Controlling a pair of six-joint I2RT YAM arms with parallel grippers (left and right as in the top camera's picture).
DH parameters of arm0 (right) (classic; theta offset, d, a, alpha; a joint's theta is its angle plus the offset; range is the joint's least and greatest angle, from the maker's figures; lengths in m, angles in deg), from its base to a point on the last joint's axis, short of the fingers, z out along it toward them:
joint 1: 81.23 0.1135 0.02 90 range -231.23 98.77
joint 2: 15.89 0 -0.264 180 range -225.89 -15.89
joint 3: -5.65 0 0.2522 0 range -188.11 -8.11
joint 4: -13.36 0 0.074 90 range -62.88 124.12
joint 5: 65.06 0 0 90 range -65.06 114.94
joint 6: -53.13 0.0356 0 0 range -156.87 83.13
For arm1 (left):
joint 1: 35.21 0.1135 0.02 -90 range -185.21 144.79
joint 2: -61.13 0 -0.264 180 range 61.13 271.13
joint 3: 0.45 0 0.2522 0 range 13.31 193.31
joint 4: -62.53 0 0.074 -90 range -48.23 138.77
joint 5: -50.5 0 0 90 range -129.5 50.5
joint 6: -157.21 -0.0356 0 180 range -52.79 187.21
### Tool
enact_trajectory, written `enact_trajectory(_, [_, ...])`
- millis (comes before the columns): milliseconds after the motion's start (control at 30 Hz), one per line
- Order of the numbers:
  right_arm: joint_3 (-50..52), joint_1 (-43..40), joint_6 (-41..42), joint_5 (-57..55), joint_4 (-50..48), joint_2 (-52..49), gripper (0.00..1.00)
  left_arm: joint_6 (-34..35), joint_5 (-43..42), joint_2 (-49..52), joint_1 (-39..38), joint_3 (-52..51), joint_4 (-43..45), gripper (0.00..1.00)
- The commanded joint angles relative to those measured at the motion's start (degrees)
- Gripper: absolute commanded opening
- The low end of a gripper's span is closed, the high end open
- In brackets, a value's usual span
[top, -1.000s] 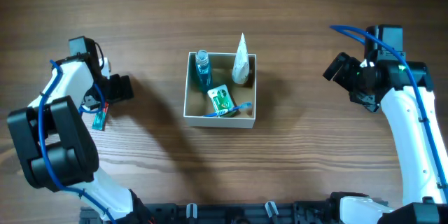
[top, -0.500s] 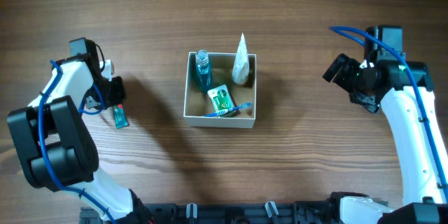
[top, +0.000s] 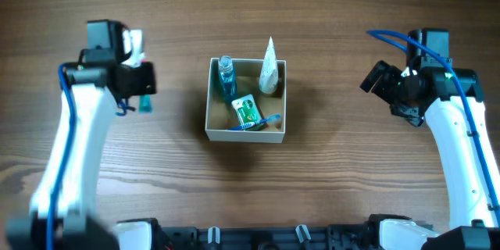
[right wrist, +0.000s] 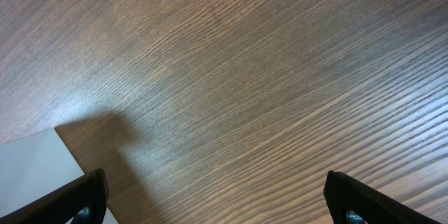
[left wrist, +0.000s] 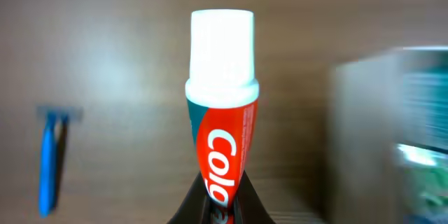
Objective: Pack container
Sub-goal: 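Grasp the red-and-white toothpaste tube with the left gripper, then place the toothpaste tube into the box with the left gripper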
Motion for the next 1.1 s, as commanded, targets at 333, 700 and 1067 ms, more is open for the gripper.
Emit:
enact_trajectory(333, [0.5,-0.1,-0.5,-1.4,-0.5,-0.3,1.00,-34.7,-1.1,-3.8,-39.3,0.8,-0.3,0.04])
enact_trajectory(700, [0.5,-0.1,-1.7,-1.4,0.0,-0.3,1.00,-33.4,8.9,7.5,-36.7,1.0,4.0,0.92])
enact_trajectory(1067, [0.5,-0.1,-2.1,-1.4,-0.2,-0.3,1.00,-4.0,11.4,-14.2,6.8,0.8,3.4,1.00])
